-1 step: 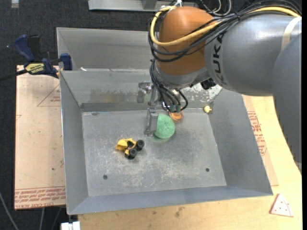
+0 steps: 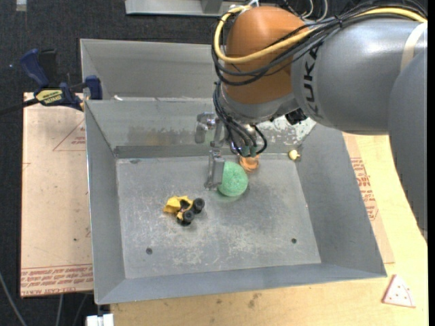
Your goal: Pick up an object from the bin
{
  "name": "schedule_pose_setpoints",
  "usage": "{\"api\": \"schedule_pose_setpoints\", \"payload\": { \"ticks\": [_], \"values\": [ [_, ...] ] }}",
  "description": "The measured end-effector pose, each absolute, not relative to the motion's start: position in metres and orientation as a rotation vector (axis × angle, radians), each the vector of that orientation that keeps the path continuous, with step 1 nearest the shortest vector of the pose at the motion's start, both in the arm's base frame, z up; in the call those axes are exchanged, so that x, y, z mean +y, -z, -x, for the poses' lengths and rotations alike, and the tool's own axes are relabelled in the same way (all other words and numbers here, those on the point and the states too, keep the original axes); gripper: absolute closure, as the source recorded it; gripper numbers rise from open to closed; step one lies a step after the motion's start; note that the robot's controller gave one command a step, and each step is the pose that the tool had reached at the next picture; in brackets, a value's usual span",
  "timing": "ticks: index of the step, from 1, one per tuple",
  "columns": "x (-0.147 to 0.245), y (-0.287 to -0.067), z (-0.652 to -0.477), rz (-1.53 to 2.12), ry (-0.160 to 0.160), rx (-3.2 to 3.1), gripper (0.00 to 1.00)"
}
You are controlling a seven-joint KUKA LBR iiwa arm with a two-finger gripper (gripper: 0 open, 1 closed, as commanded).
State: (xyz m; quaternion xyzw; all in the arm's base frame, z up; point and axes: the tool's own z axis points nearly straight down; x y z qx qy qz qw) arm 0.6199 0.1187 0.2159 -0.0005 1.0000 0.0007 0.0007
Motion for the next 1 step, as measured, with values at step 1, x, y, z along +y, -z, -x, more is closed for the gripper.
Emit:
{"api": "schedule_pose_setpoints", "payload": {
  "ticks": [1],
  "values": [
    [0.1291,-0.1436,-0.5980,0.042,-0.003,3.136,0.00]
  ]
}}
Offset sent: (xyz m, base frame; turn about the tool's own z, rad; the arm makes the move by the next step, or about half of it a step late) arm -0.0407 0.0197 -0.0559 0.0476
